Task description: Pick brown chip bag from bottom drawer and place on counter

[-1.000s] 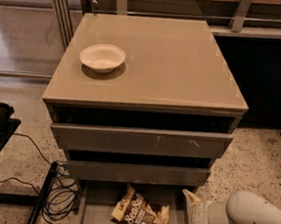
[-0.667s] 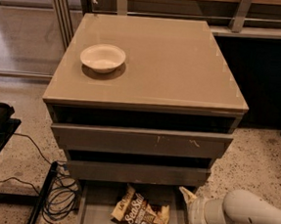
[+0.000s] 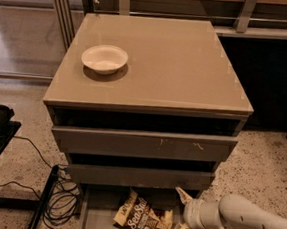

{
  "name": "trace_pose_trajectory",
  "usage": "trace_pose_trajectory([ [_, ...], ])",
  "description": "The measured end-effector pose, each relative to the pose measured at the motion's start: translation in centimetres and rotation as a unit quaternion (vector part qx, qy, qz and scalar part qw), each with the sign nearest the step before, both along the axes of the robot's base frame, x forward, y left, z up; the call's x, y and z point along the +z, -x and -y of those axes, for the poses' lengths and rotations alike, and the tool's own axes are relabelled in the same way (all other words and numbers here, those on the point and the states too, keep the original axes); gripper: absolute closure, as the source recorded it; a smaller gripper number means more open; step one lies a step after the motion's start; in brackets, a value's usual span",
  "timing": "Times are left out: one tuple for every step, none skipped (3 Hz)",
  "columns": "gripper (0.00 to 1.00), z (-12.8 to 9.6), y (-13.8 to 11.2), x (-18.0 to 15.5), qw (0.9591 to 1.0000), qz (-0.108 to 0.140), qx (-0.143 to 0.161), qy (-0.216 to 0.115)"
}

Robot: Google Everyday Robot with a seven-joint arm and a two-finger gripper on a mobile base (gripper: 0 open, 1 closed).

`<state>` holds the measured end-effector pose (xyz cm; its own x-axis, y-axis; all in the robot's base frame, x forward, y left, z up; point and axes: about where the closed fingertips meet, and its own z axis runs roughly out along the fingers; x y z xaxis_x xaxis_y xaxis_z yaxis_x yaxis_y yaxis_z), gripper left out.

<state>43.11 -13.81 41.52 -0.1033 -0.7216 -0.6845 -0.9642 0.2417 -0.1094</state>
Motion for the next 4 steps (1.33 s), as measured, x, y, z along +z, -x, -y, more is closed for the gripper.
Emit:
trace_pose_trajectory([
  [0.0,-0.1,-1.4,-3.6,0.9995,-0.006,-0.014,-0.028],
  [0.0,-0.6,-3.6,-10.4,0.9983,-0.032,-0.034,-0.035],
  [0.0,-0.6,-3.6,-10.4,0.9983,-0.032,-0.034,-0.035],
  [0.0,-1.1,-3.8,-11.5,0.9982,-0.042,-0.029,-0.03],
])
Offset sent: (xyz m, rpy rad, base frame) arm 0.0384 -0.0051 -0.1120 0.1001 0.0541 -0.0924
